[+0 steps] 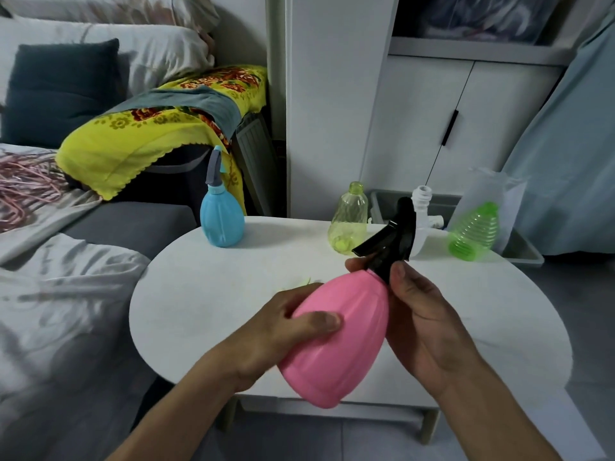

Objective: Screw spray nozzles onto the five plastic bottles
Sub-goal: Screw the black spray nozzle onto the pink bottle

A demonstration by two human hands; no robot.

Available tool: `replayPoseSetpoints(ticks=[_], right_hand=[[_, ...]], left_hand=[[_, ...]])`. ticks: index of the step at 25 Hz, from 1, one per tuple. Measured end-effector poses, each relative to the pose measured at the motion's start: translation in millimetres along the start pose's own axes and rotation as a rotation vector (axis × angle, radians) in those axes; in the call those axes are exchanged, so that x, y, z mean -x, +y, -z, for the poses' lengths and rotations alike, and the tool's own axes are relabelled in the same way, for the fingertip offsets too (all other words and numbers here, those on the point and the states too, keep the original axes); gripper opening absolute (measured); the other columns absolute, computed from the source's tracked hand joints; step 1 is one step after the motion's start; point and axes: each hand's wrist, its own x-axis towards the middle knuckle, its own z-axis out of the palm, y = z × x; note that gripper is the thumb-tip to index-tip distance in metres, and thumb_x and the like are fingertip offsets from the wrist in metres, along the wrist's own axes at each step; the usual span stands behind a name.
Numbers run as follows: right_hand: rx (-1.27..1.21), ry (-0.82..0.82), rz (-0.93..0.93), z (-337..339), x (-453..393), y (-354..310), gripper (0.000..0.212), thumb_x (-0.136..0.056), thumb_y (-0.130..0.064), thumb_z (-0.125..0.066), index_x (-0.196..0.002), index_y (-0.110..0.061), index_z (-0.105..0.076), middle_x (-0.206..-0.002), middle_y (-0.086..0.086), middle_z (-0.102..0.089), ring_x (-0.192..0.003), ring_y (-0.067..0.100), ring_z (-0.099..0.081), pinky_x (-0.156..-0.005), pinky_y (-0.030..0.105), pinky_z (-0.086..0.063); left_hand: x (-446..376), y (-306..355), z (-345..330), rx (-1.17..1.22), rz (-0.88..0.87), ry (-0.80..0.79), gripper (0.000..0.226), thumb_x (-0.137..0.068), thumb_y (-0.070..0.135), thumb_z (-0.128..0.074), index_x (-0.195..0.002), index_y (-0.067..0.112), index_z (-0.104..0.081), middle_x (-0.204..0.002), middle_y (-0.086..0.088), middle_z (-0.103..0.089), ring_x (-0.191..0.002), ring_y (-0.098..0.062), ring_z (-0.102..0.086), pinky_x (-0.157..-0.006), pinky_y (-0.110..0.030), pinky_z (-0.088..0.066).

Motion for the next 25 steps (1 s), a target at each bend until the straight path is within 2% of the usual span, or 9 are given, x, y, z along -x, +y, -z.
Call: replayPoseSetpoints(ticks=[3,6,8,10,12,14,17,21,25], right_hand=[[0.06,0.114,0.06,3.2,-4.3,-6.7,0.028,-0.078,-0.027,-0.067,-0.099,-0.012,-0.077,-0.105,0.015,-0.076,-0.1,0.024,-0.07,-0.086,0.038,-0.056],[0.084,0.241,0.079,8.6,-8.0,-6.9,0.024,-0.074,-0.026,-0.072,-0.093,-0.013,-0.078,-0.099,0.013,-0.077,-0.094,0.022,-0.07,-0.079,0.035,-0.055],[0.051,0.133,0.032,8.6,-6.7,-7.9,0.016,-0.076,-0.02,-0.075,-0.089,-0.012,-0.077,-0.092,0.012,-0.075,-0.093,0.024,-0.069,-0.08,0.036,-0.056],[0.0,-0.044,-0.028,9.6,-2.3,-14.2,0.013,-0.072,-0.018,-0.076,-0.08,-0.009,-0.073,-0.086,0.013,-0.072,-0.097,0.031,-0.068,-0.083,0.039,-0.056],[0.02,-0.2,-0.042,13.1,2.3,-20.6,0.021,-0.073,-0.025,-0.078,-0.069,-0.009,-0.065,-0.086,0.013,-0.071,-0.102,0.035,-0.066,-0.087,0.042,-0.053],[0.07,-0.258,-0.042,11.6,4.2,-21.0,0.035,-0.08,-0.036,-0.074,-0.059,-0.014,-0.057,-0.079,0.01,-0.07,-0.1,0.032,-0.066,-0.091,0.042,-0.051],[0.148,-0.103,-0.048,4.8,3.5,-16.1,0.045,-0.076,-0.042,-0.077,-0.049,-0.018,-0.05,-0.058,0.005,-0.06,-0.084,0.022,-0.066,-0.094,0.04,-0.046],[0.219,0.077,0.023,-1.1,2.4,-16.5,0.043,-0.073,-0.035,-0.074,-0.045,-0.017,-0.047,-0.049,0.005,-0.054,-0.069,0.018,-0.063,-0.076,0.027,-0.053],[0.206,0.165,0.026,-1.3,4.8,-14.0,0.042,-0.073,-0.03,-0.077,-0.047,-0.015,-0.048,-0.05,0.007,-0.053,-0.065,0.019,-0.062,-0.069,0.026,-0.054]], left_hand=[[-3.7,-6.2,-11.6,-0.184,-0.201,0.168,0.061,-0.065,0.073,-0.068,-0.119,0.045,-0.06,-0.111,0.015,-0.067,-0.099,-0.009,-0.066,-0.069,-0.024,-0.058],[-5.5,-13.0,-18.6,-0.385,-0.12,0.155,0.091,-0.048,0.081,-0.075,-0.128,0.06,-0.037,-0.12,0.031,-0.053,-0.106,-0.001,-0.059,-0.077,-0.025,-0.06],[-4.9,-16.0,-22.5,-0.445,-0.117,0.141,0.095,-0.045,0.076,-0.081,-0.125,0.066,-0.032,-0.119,0.033,-0.052,-0.104,0.003,-0.058,-0.078,-0.027,-0.06],[-6.4,-12.8,-20.2,-0.35,-0.149,-0.022,0.088,-0.054,0.061,-0.087,-0.127,0.061,-0.039,-0.12,0.027,-0.057,-0.105,0.001,-0.061,-0.077,-0.026,-0.06],[-6.9,-8.6,-13.6,-0.212,-0.123,-0.259,0.08,-0.065,0.04,-0.088,-0.133,0.047,-0.046,-0.124,0.011,-0.062,-0.111,-0.011,-0.063,-0.081,-0.029,-0.058],[-5.1,-6.4,-11.8,-0.155,-0.095,-0.336,0.078,-0.068,0.03,-0.086,-0.135,0.04,-0.048,-0.125,0.005,-0.062,-0.113,-0.018,-0.063,-0.083,-0.03,-0.057],[-3.7,-11.4,-17.6,-0.265,-0.165,-0.183,0.079,-0.065,0.031,-0.089,-0.131,0.043,-0.047,-0.121,0.01,-0.062,-0.109,-0.014,-0.064,-0.08,-0.03,-0.059],[-2.5,-19.6,-26.4,-0.379,-0.254,-0.035,0.089,-0.059,0.04,-0.092,-0.132,0.046,-0.042,-0.123,0.014,-0.061,-0.106,-0.011,-0.065,-0.078,-0.029,-0.06],[-5.5,-20.7,-24.3,-0.33,-0.166,-0.108,0.089,-0.058,0.044,-0.092,-0.128,0.058,-0.039,-0.124,0.023,-0.057,-0.109,-0.005,-0.062,-0.078,-0.025,-0.059]])
